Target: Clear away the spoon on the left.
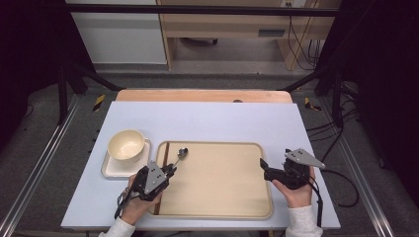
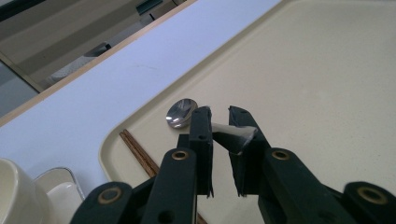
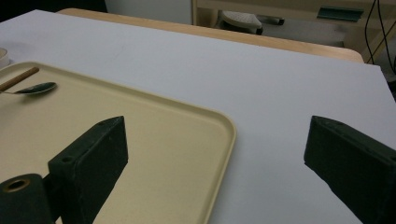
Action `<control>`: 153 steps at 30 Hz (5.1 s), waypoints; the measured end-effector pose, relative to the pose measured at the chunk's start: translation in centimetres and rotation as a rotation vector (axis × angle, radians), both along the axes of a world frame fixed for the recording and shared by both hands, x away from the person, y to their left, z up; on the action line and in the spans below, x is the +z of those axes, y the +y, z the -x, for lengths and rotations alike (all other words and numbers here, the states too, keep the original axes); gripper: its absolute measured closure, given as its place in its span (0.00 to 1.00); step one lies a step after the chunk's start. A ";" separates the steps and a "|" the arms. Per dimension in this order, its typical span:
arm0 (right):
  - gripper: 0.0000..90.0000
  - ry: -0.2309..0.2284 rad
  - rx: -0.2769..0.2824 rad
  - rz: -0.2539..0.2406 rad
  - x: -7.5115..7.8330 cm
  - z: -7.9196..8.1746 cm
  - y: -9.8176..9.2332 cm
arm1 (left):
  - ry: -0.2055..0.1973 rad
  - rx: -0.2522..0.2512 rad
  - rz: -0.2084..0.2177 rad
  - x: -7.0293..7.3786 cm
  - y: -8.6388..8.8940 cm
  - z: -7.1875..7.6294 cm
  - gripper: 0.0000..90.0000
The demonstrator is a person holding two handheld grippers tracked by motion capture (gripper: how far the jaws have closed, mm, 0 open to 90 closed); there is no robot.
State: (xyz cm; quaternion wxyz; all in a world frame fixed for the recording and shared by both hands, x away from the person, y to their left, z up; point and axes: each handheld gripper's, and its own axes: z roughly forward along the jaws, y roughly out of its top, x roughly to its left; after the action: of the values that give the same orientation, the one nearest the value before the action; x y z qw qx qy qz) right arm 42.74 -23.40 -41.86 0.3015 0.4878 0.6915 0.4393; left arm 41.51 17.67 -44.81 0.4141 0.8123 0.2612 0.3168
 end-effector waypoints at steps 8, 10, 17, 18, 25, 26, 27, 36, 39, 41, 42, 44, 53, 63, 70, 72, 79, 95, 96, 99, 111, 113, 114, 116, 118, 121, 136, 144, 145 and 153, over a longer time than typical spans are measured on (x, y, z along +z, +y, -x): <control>0.07 -0.002 0.000 -0.003 0.0 0.0 0.0 | 0.011 -0.021 -0.019 -0.2 0.0 0.0 0.83; 0.07 -0.002 0.000 -0.001 0.0 0.0 0.0 | 0.016 -0.029 -0.025 -0.2 0.0 0.0 0.81; 0.07 0.001 0.002 -0.001 0.0 0.0 0.0 | 0.043 -0.053 -0.054 -0.6 -0.2 -0.1 0.73; 0.07 0.000 0.001 0.000 0.0 0.0 0.0 | 0.047 -0.051 -0.051 -0.7 -0.2 -0.1 0.72; 0.07 -0.001 0.001 -0.003 0.0 0.0 0.0 | 0.078 -0.054 -0.069 -1.1 -0.4 0.0 0.64; 0.07 -0.002 0.001 -0.001 0.0 0.0 0.0 | 0.080 -0.053 -0.071 -1.2 -0.4 0.0 0.62; 0.07 -0.002 0.001 -0.001 0.0 0.0 0.0 | 0.085 -0.053 -0.072 -1.3 -0.4 0.0 0.62; 0.07 -0.004 0.002 -0.003 0.1 0.1 -0.1 | 0.138 -0.045 -0.094 -2.0 -0.5 -0.1 0.51; 0.07 -0.004 0.002 0.000 0.1 0.1 -0.1 | 0.157 -0.045 -0.094 -2.2 -0.5 -0.1 0.46; 0.07 -0.006 0.003 -0.002 0.2 0.1 -0.1 | 0.156 -0.045 -0.106 -2.3 -0.6 -0.1 0.43; 0.07 -0.007 0.003 -0.004 0.2 0.1 -0.1 | 0.158 -0.049 -0.104 -2.4 -0.6 -0.1 0.42; 0.07 -0.006 0.003 -0.002 0.2 0.1 -0.1 | 0.163 -0.055 -0.111 -2.5 -0.7 -0.2 0.39; 0.07 -0.010 0.001 -0.003 0.2 0.1 -0.1 | 0.180 -0.076 -0.102 -2.7 -1.0 0.0 0.30; 0.07 -0.010 0.002 -0.001 0.3 0.2 -0.1 | 0.187 -0.076 -0.104 -2.5 -0.9 0.1 0.28; 0.07 -0.011 0.002 -0.006 0.4 0.2 -0.2 | 0.178 -0.066 -0.020 -1.4 -0.6 -0.1 0.32; 0.07 -0.014 0.001 -0.009 0.4 0.2 -0.2 | 0.180 -0.061 0.016 -1.0 -0.5 -0.4 0.35; 0.07 -0.011 0.001 -0.007 0.4 0.2 -0.1 | 0.194 -0.038 0.066 0.0 -0.4 -1.6 0.59; 0.07 -0.010 -0.002 -0.004 0.3 0.1 -0.2 | 0.247 -0.059 -0.010 -0.9 -2.3 -4.5 0.96; 0.07 -0.010 -0.002 -0.006 0.3 0.1 -0.2 | 0.252 -0.054 -0.022 -1.0 -2.4 -4.8 0.96; 0.07 -0.009 -0.002 -0.007 0.3 0.1 -0.2 | 0.259 -0.055 -0.045 -1.5 -2.7 -5.3 0.97; 0.07 0.000 0.004 0.002 0.1 -0.1 0.0 | 0.298 -0.013 -0.064 -2.5 -2.8 -6.2 0.97; 0.07 0.001 0.004 0.002 0.0 -0.1 0.1 | 0.300 -0.011 -0.065 -2.5 -2.8 -6.2 0.97; 0.07 0.000 0.004 0.004 0.0 -0.1 0.1 | 0.302 -0.009 -0.067 -2.5 -2.7 -6.3 0.97; 0.07 0.001 0.003 0.004 0.0 -0.1 0.0 | 0.302 -0.004 -0.070 -2.4 -2.7 -6.3 0.97; 0.07 0.003 0.003 0.000 0.0 0.0 0.0 | 0.302 -0.012 -0.070 -2.4 -2.7 -6.2 0.97; 0.07 -0.001 0.003 -0.001 0.0 -0.1 0.0 | 0.301 -0.025 -0.072 -2.5 -2.8 -6.2 0.97; 0.07 -0.001 0.003 0.001 0.1 0.0 0.0 | 0.317 0.020 -0.093 -2.4 -2.4 -6.2 1.00; 0.07 0.000 0.004 0.004 0.1 0.0 0.0 | 0.317 0.052 -0.087 -2.4 -2.2 -6.3 1.00; 0.07 0.000 0.004 0.004 0.1 0.0 0.0 | 0.319 0.051 -0.096 -2.4 -2.1 -6.4 1.00; 0.07 -0.004 0.002 -0.001 0.1 0.0 0.0 | 0.320 0.079 -0.101 -2.3 -1.8 -6.4 1.00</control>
State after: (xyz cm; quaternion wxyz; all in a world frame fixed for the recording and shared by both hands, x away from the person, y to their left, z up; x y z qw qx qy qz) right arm 42.74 -23.41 -41.78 0.3022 0.4863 0.6912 0.4410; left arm 47.89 15.83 -47.14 0.3131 0.8614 0.3390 0.2123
